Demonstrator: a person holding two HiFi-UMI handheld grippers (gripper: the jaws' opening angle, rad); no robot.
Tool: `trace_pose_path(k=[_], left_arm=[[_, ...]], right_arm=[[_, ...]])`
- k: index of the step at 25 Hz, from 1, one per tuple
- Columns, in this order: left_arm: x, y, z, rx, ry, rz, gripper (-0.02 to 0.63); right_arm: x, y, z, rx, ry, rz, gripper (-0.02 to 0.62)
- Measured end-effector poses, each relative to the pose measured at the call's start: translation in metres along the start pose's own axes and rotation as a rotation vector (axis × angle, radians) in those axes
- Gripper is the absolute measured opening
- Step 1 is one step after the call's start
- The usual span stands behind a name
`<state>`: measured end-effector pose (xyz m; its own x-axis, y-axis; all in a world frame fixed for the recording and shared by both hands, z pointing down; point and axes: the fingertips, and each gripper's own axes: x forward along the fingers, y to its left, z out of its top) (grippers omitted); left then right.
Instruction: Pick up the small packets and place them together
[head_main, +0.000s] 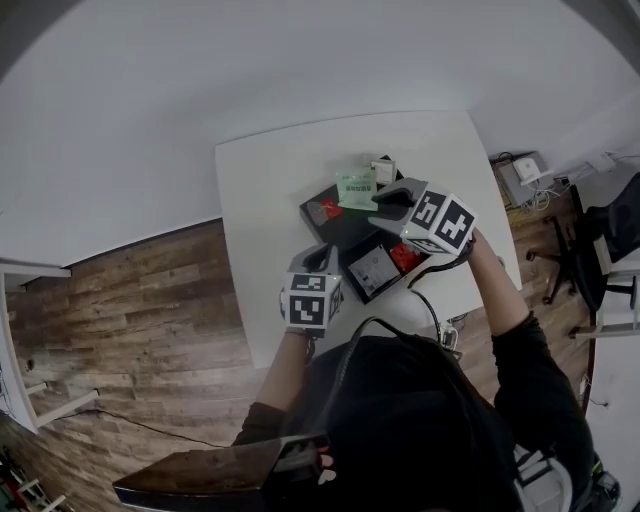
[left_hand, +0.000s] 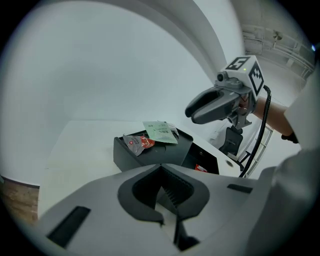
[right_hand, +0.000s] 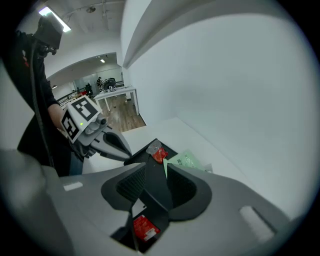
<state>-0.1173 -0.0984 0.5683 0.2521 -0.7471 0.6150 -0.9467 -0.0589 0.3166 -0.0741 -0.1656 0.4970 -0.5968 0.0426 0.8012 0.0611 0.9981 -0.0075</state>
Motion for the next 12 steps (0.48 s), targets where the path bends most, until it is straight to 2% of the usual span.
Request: trace_pose_path(k=[4, 8, 12], left_arm=[[0.001, -0.001, 0.001, 0.0, -0.002, 0.004, -0.002], [0.002, 0.0, 0.001, 0.002, -0.001, 0.008, -0.002], [0.003, -0.001, 0.001, 0.005, 0.002, 0.013, -0.002]], right_arm=[[-0.012, 0.016, -0.048, 0.034, 0.079, 0.035, 0.126], [0.005, 0.038, -0.092, 0.075, 0.178, 0.109, 0.126], [0.032, 0.064, -0.111, 0.089, 0.218, 0.218, 0.126]])
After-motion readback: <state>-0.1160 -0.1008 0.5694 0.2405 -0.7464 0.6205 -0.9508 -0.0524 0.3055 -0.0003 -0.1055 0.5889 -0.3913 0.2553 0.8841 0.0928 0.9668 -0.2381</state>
